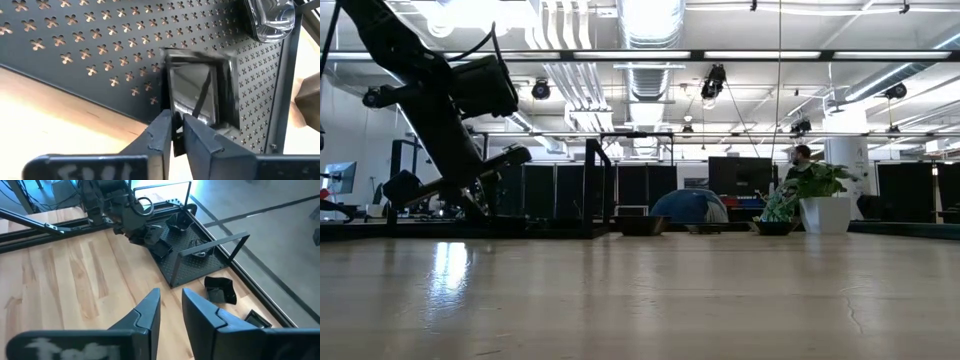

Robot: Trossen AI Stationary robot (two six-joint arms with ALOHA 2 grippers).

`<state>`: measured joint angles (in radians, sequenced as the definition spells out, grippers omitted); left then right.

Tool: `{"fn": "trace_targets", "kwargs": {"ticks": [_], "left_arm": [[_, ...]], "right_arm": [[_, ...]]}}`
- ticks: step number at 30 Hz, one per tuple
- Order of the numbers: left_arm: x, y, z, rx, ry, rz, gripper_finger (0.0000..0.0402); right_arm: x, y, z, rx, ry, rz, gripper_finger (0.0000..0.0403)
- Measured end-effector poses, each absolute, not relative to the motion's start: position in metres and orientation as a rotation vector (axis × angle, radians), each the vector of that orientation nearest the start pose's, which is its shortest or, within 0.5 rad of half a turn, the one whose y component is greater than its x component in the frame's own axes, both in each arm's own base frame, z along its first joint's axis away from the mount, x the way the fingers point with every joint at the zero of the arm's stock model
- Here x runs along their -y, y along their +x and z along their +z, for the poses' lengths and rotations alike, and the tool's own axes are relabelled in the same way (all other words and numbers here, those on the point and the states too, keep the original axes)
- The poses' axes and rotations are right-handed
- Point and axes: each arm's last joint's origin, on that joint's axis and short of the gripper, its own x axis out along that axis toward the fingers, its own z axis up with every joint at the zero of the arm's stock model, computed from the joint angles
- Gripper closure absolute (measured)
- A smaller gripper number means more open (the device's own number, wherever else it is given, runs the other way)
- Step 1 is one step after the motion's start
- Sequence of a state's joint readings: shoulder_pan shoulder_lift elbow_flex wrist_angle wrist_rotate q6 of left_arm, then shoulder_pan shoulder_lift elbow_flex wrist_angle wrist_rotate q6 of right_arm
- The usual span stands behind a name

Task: Pick & Place Mini shaped plates
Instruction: Stack the black square plate on top of the black square plates on the shelf

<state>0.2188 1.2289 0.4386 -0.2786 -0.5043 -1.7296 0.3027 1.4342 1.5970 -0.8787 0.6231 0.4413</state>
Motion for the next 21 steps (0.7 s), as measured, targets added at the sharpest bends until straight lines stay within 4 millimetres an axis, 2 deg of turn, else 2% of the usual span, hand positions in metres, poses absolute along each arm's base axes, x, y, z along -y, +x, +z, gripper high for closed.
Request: {"fn": "trace_targets", "kwargs": {"ticks": [5, 21], "left_arm": [[-0.0550, 0.1841, 0.1389, -0.235, -1.324, 1.352, 0.0330], [-0.0550, 0.1842, 0.1390, -0.292, -1.269, 1.325, 0.0329]], "right_arm": [[-0.0688, 0.2770, 0.4041, -0.558, 0.102, -0.439, 0.0333], [-0.0688, 0.2770, 0.4041, -0.554, 0.119, -0.443, 0.0335]]}}
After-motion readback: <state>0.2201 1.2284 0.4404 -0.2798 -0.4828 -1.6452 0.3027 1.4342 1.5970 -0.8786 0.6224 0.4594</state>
